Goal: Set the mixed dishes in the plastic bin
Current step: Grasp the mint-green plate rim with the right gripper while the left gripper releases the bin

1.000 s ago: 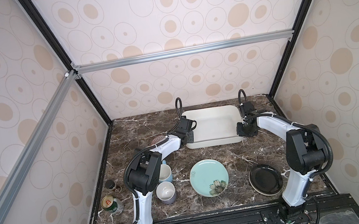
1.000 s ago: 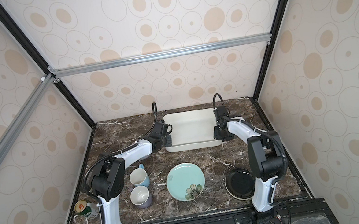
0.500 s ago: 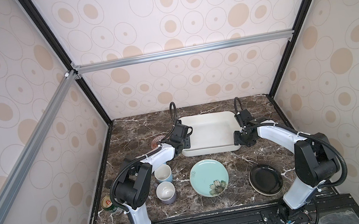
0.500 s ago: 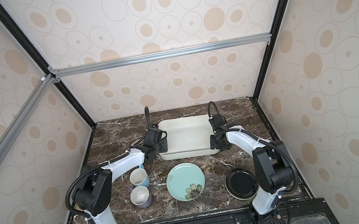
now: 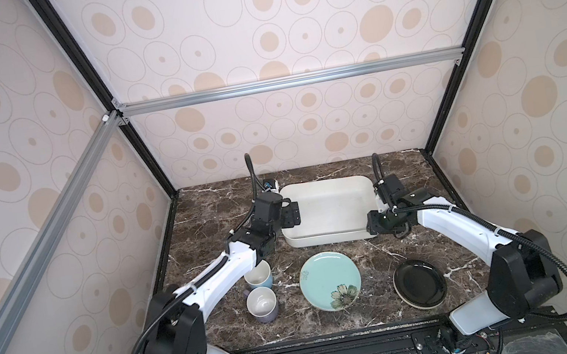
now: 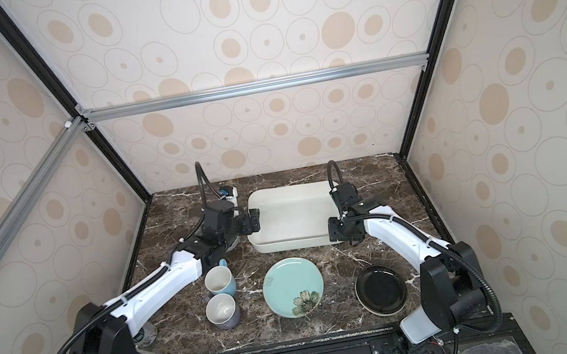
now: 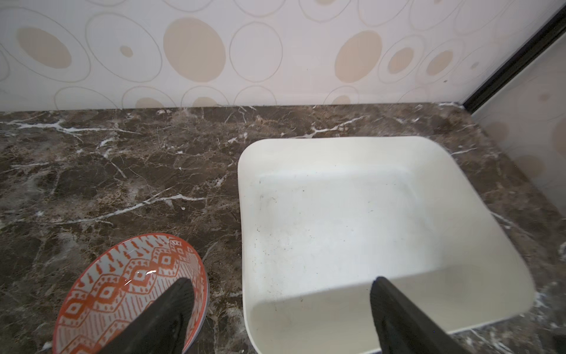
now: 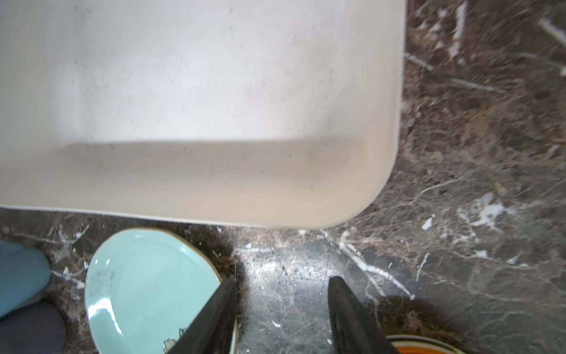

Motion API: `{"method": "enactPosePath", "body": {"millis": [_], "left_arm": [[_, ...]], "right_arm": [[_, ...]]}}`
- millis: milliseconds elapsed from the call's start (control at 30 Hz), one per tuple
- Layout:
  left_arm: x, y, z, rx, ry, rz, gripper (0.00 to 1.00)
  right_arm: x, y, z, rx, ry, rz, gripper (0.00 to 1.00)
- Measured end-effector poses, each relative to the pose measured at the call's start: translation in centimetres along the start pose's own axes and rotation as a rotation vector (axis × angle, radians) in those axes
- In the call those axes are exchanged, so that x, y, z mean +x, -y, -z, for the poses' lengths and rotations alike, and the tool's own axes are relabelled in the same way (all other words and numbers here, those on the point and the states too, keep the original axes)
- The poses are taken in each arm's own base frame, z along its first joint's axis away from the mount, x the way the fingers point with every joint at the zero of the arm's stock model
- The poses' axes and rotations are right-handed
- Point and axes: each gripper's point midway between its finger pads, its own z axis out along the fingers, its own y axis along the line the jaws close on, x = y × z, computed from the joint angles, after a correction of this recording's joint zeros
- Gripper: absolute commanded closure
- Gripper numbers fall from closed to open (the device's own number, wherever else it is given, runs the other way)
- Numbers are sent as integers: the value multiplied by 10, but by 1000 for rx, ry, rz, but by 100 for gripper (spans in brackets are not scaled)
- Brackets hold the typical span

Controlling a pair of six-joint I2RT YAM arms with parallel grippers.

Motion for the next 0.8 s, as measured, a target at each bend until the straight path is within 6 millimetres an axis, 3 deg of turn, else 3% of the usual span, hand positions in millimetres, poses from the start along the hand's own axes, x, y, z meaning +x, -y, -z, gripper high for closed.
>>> {"method": "enactPosePath", "body": {"millis": [133, 267, 567, 800], "left_arm": [[-12, 3, 43, 76, 63, 22, 2], [-4, 7, 70, 159, 58, 34, 1], [35, 26, 104, 335, -98, 20, 1], [57, 28, 125, 390, -177, 15, 1]], "right_arm": [[39, -28, -9, -29, -89, 94, 47], [65, -47, -19, -44, -146, 144, 47], [104, -43, -56, -22, -268, 113, 46], [120, -54, -74, -63, -307, 90, 48]]}}
